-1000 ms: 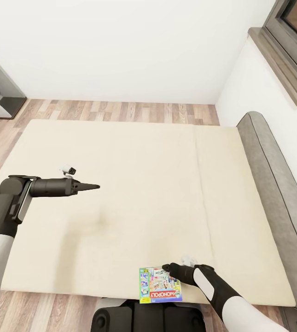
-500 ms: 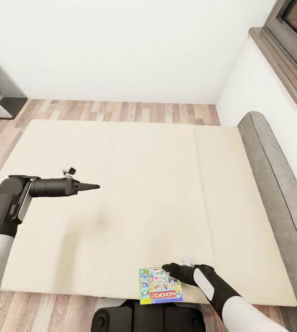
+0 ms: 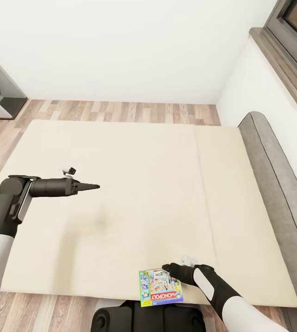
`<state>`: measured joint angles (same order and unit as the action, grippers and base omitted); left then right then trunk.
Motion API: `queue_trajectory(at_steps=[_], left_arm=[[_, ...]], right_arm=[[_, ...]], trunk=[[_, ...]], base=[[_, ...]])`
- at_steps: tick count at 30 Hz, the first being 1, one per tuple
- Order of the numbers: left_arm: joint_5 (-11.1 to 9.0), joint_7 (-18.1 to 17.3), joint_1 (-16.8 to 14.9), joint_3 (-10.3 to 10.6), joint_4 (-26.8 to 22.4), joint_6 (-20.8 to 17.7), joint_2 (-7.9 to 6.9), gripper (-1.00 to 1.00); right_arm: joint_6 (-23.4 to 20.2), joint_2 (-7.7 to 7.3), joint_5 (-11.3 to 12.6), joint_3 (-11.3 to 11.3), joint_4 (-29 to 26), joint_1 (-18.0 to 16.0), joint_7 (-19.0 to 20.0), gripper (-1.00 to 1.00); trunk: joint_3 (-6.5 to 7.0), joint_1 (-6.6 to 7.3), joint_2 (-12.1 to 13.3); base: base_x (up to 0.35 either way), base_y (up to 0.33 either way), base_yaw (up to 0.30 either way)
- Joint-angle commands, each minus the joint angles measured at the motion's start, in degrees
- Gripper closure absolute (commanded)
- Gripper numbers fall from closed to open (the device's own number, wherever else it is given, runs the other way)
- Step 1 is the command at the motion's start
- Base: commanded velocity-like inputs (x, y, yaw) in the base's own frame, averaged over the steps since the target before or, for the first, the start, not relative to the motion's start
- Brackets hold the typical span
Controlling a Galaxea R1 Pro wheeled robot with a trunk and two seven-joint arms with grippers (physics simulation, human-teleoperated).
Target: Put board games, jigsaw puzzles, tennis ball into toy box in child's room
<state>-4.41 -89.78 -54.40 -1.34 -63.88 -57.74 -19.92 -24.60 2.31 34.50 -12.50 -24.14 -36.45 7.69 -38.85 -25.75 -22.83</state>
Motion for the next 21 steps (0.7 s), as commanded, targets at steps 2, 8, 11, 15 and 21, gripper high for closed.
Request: queue_trajectory(at_steps=[2, 8, 11, 15, 21], left_arm=[[0.0, -0.2, 0.0, 0.0, 0.0, -0.6, -0.03, -1.00], [0.0, -0.2, 0.0, 0.0, 0.0, -0.6, -0.03, -1.00], [0.0, -0.2, 0.0, 0.0, 0.0, -0.6, -0.03, -1.00], [0.0, -0.2, 0.0, 0.1, 0.0, -0.6, -0.03, -1.00], [0.0, -0.2, 0.0, 0.0, 0.0, -0.6, -0.03, -1.00]], right_arm=[[-0.2, -0.02, 0.0, -0.2, 0.0, 0.0, 0.0, -1.00], [-0.2, -0.02, 0.0, -0.2, 0.0, 0.0, 0.0, -1.00], [-0.2, -0.02, 0.0, -0.2, 0.0, 0.0, 0.0, -1.00], [-0.2, -0.02, 0.0, -0.2, 0.0, 0.0, 0.0, -1.00], [-0.2, -0.02, 0.0, -0.2, 0.0, 0.0, 0.0, -1.00]], trunk=[[-0.07, -0.03, -0.1], [-0.07, -0.03, -0.1], [-0.07, -0.03, -0.1], [-0.07, -0.03, -0.1], [-0.07, -0.03, -0.1]], base=[[0.000, 0.000, 0.000], [0.000, 0.000, 0.000], [0.000, 0.016, 0.000], [0.000, 0.123, 0.000], [0.000, 0.048, 0.000]])
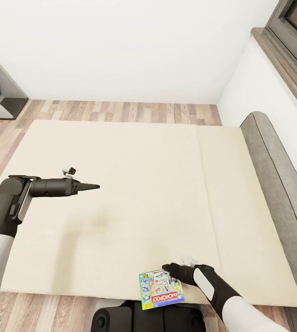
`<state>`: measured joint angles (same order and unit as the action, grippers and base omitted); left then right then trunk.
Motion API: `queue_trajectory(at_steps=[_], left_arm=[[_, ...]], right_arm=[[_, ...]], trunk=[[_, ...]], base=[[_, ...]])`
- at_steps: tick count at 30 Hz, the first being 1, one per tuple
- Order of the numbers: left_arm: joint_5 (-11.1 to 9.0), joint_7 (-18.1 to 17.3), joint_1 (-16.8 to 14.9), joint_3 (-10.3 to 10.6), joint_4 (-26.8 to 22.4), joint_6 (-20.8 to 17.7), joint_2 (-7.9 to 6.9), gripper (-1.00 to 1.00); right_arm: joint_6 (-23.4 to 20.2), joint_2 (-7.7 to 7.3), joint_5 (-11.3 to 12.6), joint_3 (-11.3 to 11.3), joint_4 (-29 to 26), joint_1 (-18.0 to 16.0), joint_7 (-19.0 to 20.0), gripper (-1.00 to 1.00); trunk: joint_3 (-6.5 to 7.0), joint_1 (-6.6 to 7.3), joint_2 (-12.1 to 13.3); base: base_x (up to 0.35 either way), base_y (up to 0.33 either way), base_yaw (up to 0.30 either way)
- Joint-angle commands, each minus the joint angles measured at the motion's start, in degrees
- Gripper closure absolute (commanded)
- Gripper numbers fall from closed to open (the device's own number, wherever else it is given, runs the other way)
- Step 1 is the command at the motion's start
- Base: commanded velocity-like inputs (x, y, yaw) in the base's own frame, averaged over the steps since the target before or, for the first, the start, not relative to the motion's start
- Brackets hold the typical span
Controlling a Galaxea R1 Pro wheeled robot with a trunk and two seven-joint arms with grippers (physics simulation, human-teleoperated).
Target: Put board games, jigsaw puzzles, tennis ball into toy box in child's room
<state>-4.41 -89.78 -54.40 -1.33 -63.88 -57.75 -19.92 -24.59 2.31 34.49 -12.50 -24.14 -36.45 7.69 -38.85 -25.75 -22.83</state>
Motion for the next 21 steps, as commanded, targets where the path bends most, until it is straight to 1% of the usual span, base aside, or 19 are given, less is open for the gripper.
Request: queue_trajectory(at_steps=[1, 9, 15, 21], left_arm=[[0.0, -0.2, 0.0, 0.0, 0.0, -0.6, -0.03, -1.00], [0.0, -0.2, 0.0, 0.0, 0.0, -0.6, -0.03, -1.00], [0.0, -0.2, 0.0, 0.1, 0.0, -0.6, -0.03, -1.00], [0.0, -0.2, 0.0, 0.0, 0.0, -0.6, -0.03, -1.00]], right_arm=[[-0.2, -0.02, 0.0, -0.2, 0.0, 0.0, 0.0, -1.00], [-0.2, -0.02, 0.0, -0.2, 0.0, 0.0, 0.0, -1.00], [-0.2, -0.02, 0.0, -0.2, 0.0, 0.0, 0.0, -1.00], [-0.2, -0.02, 0.0, -0.2, 0.0, 0.0, 0.0, -1.00]], trunk=[[-0.06, -0.03, -0.1], [-0.06, -0.03, -0.1], [-0.06, -0.03, -0.1], [-0.06, -0.03, -0.1]], base=[[0.000, 0.012, 0.000], [0.000, 0.004, 0.000], [0.000, 0.083, 0.000], [0.000, 0.023, 0.000]])
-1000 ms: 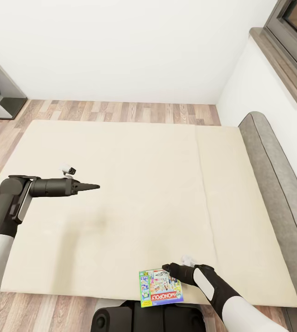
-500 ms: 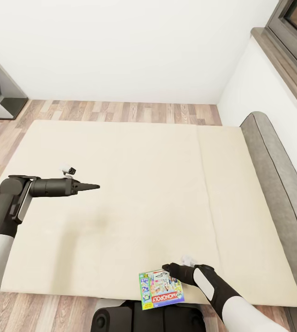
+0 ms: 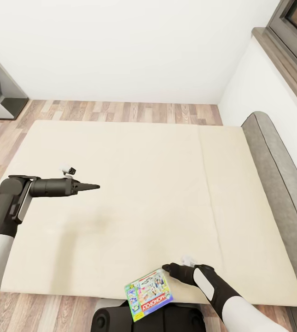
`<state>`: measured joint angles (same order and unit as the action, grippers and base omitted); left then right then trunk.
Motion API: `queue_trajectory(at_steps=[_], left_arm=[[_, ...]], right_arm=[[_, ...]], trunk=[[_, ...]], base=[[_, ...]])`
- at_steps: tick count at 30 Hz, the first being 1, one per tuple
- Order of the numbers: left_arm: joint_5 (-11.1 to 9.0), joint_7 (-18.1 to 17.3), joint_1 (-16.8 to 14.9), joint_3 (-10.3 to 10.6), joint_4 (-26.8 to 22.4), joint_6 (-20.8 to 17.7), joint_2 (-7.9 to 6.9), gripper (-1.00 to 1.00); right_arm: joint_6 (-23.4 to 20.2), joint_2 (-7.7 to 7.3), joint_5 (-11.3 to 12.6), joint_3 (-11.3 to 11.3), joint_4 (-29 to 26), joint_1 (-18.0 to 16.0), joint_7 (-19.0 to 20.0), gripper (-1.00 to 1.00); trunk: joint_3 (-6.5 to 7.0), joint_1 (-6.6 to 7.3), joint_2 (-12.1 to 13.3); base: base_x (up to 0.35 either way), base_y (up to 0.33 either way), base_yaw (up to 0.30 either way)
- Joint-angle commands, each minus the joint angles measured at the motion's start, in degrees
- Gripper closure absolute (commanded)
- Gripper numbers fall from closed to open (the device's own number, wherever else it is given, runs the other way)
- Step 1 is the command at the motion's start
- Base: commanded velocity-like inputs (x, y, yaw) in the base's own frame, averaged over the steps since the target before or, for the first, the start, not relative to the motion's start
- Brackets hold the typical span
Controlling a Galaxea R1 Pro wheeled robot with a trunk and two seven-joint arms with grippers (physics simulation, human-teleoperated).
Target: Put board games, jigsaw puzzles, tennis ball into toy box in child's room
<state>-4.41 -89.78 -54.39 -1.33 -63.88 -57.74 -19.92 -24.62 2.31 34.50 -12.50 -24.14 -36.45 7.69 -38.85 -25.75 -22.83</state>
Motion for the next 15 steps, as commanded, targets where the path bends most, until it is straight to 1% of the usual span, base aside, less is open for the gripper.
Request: queue_trajectory(at_steps=[1, 15], left_arm=[[0.0, -0.2, 0.0, 0.0, 0.0, -0.6, -0.03, -1.00], [0.0, -0.2, 0.0, 0.0, 0.0, -0.6, -0.03, -1.00]], right_arm=[[-0.2, -0.02, 0.0, -0.2, 0.0, 0.0, 0.0, -1.00], [-0.2, -0.02, 0.0, -0.2, 0.0, 0.0, 0.0, -1.00]], trunk=[[-0.07, -0.03, -0.1], [-0.07, -0.03, -0.1]], base=[[0.000, 0.006, 0.000], [0.000, 0.023, 0.000]])
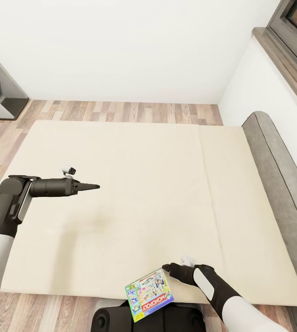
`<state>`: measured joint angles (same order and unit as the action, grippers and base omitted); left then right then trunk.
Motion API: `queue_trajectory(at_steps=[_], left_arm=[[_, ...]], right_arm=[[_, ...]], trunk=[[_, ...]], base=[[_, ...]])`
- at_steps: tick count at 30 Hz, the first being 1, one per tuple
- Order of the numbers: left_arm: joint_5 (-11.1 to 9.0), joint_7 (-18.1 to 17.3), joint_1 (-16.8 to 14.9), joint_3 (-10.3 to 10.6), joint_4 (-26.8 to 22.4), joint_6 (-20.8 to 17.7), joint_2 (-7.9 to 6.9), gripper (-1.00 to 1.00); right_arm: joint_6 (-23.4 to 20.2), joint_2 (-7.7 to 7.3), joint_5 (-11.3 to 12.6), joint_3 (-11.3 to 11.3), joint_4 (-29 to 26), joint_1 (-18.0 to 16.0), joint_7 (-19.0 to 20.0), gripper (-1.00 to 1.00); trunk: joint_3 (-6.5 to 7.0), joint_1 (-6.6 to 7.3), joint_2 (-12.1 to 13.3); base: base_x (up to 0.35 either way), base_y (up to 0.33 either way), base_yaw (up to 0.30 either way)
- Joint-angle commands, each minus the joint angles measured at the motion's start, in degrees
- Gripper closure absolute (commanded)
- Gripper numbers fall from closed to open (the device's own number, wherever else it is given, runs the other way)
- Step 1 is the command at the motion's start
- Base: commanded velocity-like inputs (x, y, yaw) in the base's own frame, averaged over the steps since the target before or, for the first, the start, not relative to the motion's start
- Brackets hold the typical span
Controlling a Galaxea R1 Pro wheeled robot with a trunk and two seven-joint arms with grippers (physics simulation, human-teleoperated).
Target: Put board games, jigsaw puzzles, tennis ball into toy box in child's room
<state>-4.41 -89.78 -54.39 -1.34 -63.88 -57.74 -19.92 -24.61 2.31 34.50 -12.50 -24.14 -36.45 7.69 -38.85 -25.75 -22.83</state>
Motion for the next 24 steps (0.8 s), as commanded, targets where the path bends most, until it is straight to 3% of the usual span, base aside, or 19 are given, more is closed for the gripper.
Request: queue_trajectory(at_steps=[1, 24], left_arm=[[0.0, -0.2, 0.0, 0.0, 0.0, -0.6, -0.03, -1.00], [0.0, -0.2, 0.0, 0.0, 0.0, -0.6, -0.03, -1.00]], right_arm=[[-0.2, -0.02, 0.0, -0.2, 0.0, 0.0, 0.0, -1.00], [-0.2, -0.02, 0.1, -0.1, 0.0, -0.1, 0.0, -1.00]], trunk=[[-0.07, -0.03, -0.1], [-0.07, -0.03, -0.1]], base=[[0.000, 0.007, 0.000], [0.000, 0.000, 0.000]])
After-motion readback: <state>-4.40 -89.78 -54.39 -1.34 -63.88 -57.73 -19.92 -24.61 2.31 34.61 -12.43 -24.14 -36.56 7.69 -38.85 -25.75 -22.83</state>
